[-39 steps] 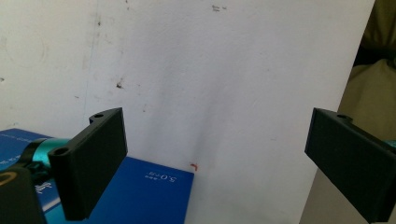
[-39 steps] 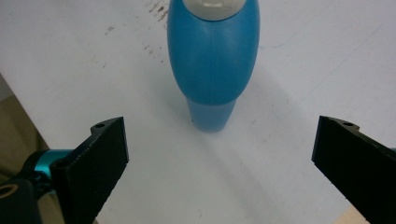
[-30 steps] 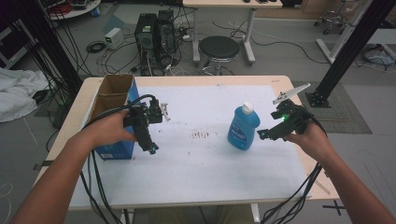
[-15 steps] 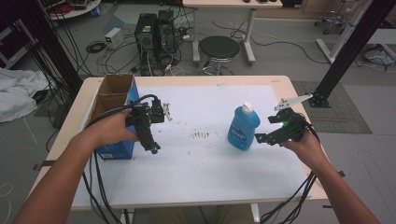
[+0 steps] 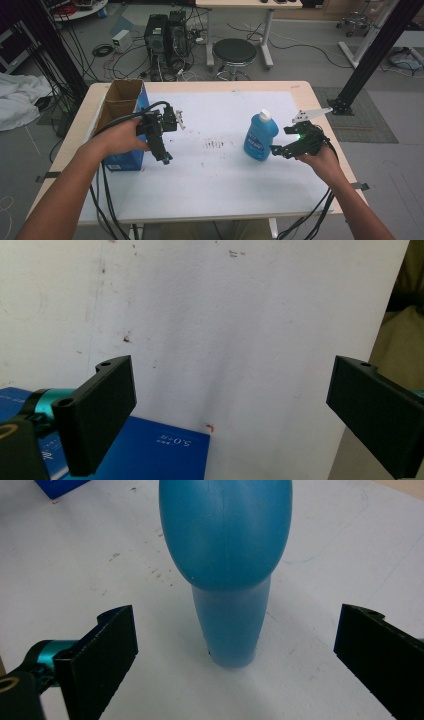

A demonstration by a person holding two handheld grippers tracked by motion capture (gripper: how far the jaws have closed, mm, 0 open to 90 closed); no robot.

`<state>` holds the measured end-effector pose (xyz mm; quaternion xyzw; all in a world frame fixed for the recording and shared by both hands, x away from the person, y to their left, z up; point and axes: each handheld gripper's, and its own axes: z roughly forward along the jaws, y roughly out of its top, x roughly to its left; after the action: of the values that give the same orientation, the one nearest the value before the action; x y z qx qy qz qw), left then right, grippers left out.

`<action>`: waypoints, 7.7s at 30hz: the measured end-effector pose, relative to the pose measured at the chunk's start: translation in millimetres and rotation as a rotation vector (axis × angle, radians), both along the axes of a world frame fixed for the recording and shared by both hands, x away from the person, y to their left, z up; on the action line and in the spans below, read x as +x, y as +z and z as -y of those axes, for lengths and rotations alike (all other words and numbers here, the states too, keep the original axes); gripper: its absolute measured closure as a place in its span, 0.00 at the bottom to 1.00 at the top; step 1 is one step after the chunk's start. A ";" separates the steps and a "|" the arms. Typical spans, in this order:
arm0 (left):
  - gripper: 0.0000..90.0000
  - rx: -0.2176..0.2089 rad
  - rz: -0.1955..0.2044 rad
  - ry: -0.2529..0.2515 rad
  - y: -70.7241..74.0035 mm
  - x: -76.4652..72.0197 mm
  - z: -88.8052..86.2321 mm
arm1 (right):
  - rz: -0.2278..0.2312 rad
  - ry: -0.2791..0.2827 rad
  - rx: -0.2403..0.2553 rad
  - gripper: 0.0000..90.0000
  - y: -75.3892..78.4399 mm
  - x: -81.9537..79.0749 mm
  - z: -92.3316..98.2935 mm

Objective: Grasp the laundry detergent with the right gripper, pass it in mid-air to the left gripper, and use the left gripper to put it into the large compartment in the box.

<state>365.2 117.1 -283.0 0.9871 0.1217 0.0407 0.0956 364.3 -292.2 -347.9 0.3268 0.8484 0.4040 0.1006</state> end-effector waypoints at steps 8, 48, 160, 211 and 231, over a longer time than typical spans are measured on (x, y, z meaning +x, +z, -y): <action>0.06 0.001 -0.001 0.001 -1.1 1.3 0.0 | 0.010 0.004 0.014 0.03 -9.9 6.7 -7.2; 0.06 0.002 -0.009 0.013 -4.3 4.6 -1.6 | 0.092 -0.009 0.153 0.05 -48.0 22.3 -34.8; 0.06 -0.067 -0.011 -0.110 48.6 -6.8 45.0 | 0.103 0.588 0.205 0.49 18.7 1.7 -66.5; 0.06 -0.088 -0.107 -0.184 64.5 -8.1 91.7 | 0.082 0.761 0.167 0.49 18.8 1.9 -164.1; 0.06 -0.074 -0.100 -0.218 62.6 -6.5 106.9 | 0.084 0.757 0.184 0.49 19.9 2.3 -166.0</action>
<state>358.7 10.2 -220.5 0.9911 0.0197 -0.0237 0.1296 366.5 -126.2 -328.0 -0.0186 0.8644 0.4999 -0.0508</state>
